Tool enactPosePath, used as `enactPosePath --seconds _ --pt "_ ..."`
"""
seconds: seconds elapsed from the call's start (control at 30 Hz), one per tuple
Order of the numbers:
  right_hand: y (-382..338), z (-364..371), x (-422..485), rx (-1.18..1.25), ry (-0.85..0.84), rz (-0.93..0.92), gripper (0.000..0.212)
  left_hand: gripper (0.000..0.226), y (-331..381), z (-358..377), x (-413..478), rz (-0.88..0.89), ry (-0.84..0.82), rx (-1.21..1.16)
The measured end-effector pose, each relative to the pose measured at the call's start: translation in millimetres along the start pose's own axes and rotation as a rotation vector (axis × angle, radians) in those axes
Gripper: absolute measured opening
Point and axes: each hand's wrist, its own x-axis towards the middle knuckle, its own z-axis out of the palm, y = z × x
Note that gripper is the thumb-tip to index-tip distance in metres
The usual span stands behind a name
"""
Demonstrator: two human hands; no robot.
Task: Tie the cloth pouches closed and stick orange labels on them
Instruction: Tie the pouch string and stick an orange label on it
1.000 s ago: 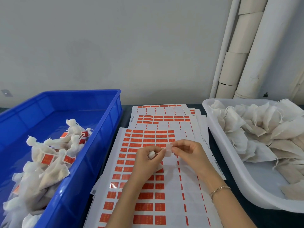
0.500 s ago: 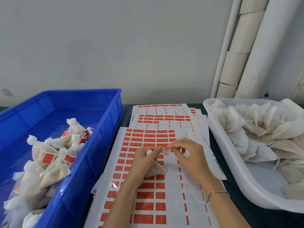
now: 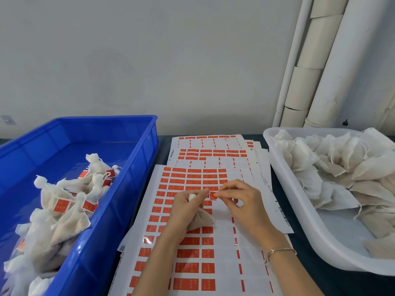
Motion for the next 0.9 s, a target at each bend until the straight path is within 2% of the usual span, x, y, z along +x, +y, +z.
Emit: enactPosePath --seconds 0.3,0.37,0.5,0.77,0.9 --pt "-0.1 1.5 -0.6 0.056 0.044 0.100 0.020 0.013 1.6 1.4 -0.7 0.043 0.015 0.001" --pt "-4.7 3.4 0.4 0.122 0.065 0.174 0.018 0.013 2.0 1.1 -2.2 0.079 0.000 0.018" --pt "-9.9 8.8 0.4 0.167 0.002 0.304 0.016 0.017 3.9 0.3 -6.1 0.165 -0.080 0.006" --pt "-7.7 5.1 1.3 0.160 0.029 0.308 0.006 0.005 3.6 -0.1 -5.4 0.268 -0.099 0.105" --pt "-9.4 5.9 1.2 0.146 0.004 0.300 0.010 0.009 1.5 2.0 -5.0 0.297 -0.079 0.177"
